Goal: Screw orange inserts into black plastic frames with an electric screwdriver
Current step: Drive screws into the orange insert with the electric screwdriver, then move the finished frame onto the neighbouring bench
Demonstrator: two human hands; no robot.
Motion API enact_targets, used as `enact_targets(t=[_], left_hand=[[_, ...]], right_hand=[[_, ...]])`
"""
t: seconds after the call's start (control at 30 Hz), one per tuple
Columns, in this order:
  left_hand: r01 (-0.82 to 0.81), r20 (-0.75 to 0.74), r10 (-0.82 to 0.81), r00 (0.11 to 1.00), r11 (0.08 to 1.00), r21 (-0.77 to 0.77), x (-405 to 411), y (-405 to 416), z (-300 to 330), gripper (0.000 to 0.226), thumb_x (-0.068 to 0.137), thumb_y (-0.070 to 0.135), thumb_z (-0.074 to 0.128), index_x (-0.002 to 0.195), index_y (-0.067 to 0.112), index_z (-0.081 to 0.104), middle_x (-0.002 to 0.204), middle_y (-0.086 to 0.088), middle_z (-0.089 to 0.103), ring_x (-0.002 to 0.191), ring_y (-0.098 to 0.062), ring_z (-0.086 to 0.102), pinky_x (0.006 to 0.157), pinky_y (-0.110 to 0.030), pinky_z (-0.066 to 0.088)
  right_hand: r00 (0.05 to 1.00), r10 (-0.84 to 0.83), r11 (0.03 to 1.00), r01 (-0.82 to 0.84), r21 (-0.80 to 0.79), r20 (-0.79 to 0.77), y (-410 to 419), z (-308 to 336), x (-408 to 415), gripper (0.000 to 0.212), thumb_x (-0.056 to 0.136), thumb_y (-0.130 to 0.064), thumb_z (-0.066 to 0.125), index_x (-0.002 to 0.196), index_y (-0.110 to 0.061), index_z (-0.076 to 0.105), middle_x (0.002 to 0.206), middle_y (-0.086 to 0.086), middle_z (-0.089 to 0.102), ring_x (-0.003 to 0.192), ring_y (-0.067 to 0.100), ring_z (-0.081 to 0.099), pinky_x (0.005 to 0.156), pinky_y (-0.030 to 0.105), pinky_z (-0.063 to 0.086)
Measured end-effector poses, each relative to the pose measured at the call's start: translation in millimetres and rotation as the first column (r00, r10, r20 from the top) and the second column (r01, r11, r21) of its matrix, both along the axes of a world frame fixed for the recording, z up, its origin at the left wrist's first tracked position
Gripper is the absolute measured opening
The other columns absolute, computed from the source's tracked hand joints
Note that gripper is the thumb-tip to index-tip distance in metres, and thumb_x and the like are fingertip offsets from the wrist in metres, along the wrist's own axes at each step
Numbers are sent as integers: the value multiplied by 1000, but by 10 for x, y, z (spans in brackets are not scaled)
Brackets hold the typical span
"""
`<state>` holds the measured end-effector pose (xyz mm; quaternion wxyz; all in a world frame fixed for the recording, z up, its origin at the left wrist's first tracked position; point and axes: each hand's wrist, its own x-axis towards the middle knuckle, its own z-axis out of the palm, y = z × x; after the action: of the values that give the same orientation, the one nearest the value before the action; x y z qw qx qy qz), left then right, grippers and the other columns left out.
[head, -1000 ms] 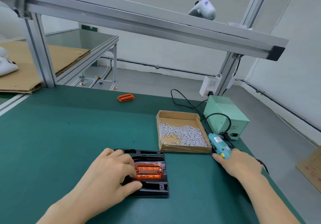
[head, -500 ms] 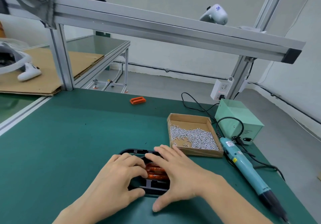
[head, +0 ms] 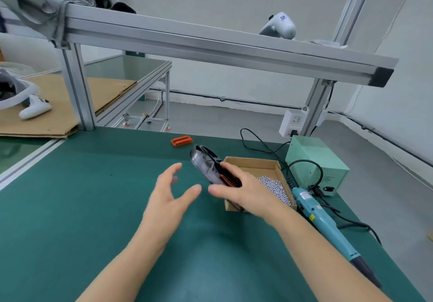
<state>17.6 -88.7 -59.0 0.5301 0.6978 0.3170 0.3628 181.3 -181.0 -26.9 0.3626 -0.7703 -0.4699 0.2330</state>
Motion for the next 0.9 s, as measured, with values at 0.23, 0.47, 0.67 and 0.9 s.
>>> enact_targets(t=[0.23, 0.47, 0.67, 0.9], left_hand=[[375, 277, -275, 921, 819, -435, 687, -112, 150, 59, 89, 41, 58, 142, 40, 32, 133, 21, 49, 121, -3, 49, 103, -31, 38], [407, 270, -320, 908, 829, -383, 924, -272, 316, 41, 90, 20, 64, 125, 40, 57, 115, 12, 66, 97, 3, 64, 61, -4, 46], [450, 396, -289, 871, 793, -411, 850, -249, 294, 42, 79, 37, 67, 119, 39, 58, 103, 18, 70, 92, -6, 65, 79, -23, 47], [589, 650, -119, 750, 567, -575, 645, -44, 225, 50, 81, 31, 60, 128, 13, 57, 125, -14, 62, 107, -26, 62, 86, -45, 52]], right_hand=[[734, -108, 978, 199, 61, -670, 195, 90, 167, 43, 76, -60, 67, 105, -28, 68, 103, -1, 68, 94, 17, 61, 82, 31, 44], [570, -221, 919, 393, 27, -792, 212, 47, 241, 49, 83, -57, 56, 108, -17, 67, 104, 6, 69, 91, 23, 67, 76, 34, 52], [780, -188, 940, 319, 121, -596, 193, 108, 109, 54, 92, -64, 40, 114, -20, 61, 97, -7, 69, 86, 6, 65, 72, 29, 52], [940, -57, 940, 163, 298, -335, 203, 13, -91, 25, 103, -35, 41, 123, -38, 56, 129, -13, 59, 113, -8, 54, 95, 12, 42]])
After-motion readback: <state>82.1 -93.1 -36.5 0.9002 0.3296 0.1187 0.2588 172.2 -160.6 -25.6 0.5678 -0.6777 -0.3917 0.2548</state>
